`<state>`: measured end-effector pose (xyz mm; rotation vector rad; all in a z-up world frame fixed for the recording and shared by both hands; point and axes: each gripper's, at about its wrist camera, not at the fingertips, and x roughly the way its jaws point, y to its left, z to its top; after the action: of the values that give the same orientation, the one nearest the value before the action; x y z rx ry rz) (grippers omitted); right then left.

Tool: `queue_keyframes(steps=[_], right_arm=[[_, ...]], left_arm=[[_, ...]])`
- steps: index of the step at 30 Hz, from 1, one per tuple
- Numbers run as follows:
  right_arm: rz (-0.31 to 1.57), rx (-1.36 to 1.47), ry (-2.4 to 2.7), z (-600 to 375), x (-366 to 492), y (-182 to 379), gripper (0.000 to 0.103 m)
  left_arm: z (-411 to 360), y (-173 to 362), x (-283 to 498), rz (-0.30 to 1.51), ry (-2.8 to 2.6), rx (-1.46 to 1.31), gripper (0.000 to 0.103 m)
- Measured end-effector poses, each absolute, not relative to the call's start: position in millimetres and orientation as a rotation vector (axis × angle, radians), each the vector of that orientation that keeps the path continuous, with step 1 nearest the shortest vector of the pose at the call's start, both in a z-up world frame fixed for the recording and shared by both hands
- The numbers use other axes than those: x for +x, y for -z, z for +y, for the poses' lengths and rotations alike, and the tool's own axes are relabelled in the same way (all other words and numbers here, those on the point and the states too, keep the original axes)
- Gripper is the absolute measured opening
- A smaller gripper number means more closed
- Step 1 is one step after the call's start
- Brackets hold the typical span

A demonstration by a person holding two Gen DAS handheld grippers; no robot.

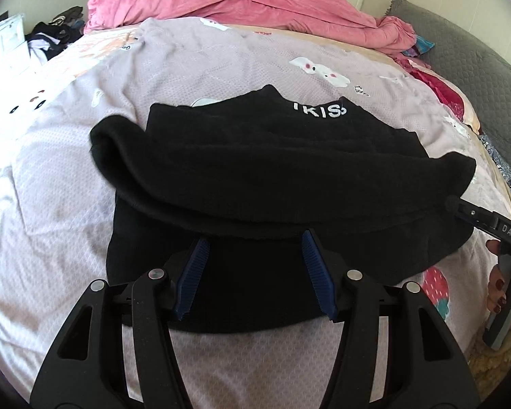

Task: Fold small clothes
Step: 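Press and smooth the folded shirt with both tools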

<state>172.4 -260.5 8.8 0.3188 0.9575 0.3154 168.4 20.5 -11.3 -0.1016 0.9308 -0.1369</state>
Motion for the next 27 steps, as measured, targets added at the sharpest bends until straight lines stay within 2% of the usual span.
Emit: queue_keyframes(steps=[19,27], right_arm=[[0.959,0.639,-0.424,-288,261,-15,0.065],[0.89,0.627,-0.34,-310,275,-33,0.065]], left_arm=[[55,-12,242,0.99,0.181,-0.315,0.05],[84,-33,255,0.935,0.111,-0.34,0.055]])
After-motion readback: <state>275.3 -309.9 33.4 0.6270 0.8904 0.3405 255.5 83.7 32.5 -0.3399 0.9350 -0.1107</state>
